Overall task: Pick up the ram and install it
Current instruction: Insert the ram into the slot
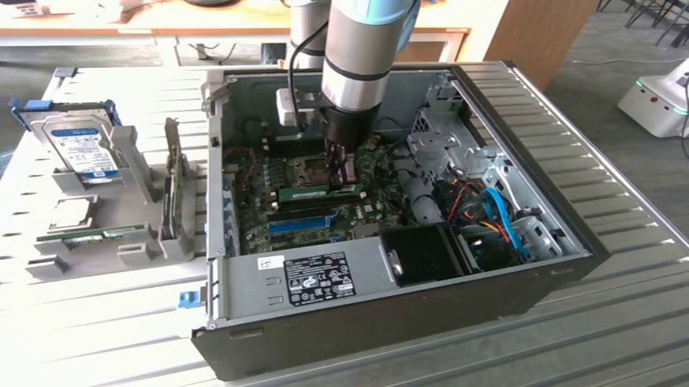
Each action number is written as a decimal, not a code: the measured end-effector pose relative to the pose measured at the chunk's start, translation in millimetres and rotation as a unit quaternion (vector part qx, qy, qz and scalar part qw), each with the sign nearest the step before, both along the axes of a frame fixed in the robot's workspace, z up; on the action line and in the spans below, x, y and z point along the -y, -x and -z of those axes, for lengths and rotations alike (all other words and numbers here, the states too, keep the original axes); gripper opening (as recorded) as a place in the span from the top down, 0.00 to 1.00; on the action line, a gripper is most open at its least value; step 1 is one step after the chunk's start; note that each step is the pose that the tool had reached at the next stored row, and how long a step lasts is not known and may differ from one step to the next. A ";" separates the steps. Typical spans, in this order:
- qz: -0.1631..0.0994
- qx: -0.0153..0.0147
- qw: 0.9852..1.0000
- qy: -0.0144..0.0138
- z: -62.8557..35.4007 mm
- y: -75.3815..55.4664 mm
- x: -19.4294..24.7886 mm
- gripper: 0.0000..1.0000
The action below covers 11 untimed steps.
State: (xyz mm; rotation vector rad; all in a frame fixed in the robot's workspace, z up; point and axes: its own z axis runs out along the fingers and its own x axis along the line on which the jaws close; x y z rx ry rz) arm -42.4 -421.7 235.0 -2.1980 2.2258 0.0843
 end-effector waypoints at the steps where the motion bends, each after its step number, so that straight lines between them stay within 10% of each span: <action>1: 0.000 0.000 1.000 0.000 0.0 0.0 0.0 0.88; 11: 0.000 0.000 1.000 0.000 1.3 0.0 0.0 0.88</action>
